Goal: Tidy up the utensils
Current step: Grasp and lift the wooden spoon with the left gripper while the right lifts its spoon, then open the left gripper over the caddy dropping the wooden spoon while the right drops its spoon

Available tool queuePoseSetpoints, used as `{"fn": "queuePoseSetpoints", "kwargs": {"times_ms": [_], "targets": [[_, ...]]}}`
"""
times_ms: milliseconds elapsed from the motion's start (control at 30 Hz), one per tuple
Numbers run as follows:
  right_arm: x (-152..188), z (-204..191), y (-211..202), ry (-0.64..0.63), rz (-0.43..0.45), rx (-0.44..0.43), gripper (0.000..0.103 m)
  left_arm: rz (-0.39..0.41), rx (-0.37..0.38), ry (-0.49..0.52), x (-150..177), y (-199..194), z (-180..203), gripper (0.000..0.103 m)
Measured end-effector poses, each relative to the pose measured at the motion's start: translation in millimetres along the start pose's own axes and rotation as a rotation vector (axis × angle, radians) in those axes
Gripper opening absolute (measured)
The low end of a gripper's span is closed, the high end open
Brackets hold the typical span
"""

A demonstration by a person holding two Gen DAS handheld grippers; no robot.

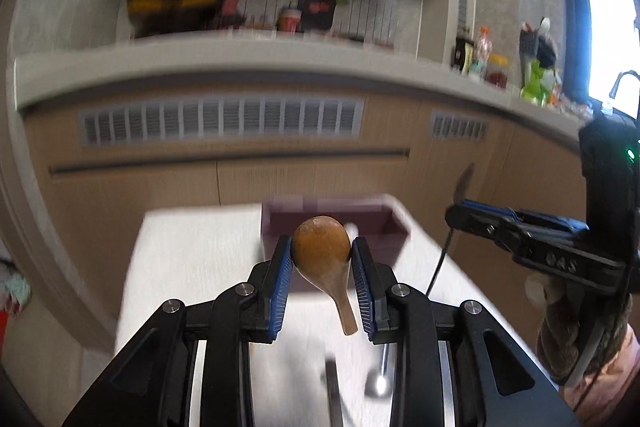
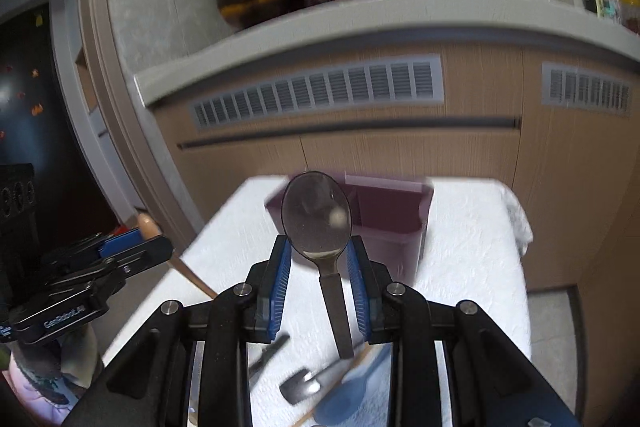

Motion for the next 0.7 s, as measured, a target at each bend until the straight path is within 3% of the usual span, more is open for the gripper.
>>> {"fn": "queuePoseSetpoints", "kwargs": {"times_ms": [167, 300, 500, 700], "targets": [[-67, -3, -22, -0.053, 0.156, 0.030, 0.026, 0.095, -0.001, 0.027, -71, 15, -4, 0.031], [-100, 3, -17, -0.075, 0.209, 0.060, 0.026, 0.106, -0.008, 0.043, -95, 45, -11, 0.031], [-103, 26, 26, -0.054, 0.158, 0.087, 0.026, 0.031, -0.003, 0.036, -86, 101, -21, 0.031], [-66, 48, 79, -0.008, 0.028, 0.101, 0.026, -0.074, 0.018, -0.015, -47, 140, -33, 0.031]]}}
Point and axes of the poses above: each gripper's, at about its wrist camera, not at the fingertips, and y roughly the way its jaws point, z to its right, x to its underside, the point moved 7 cm from there along y, roughly the way its jaws point, and after that the axes turned 2 degrees about x, right-handed, at the moved point
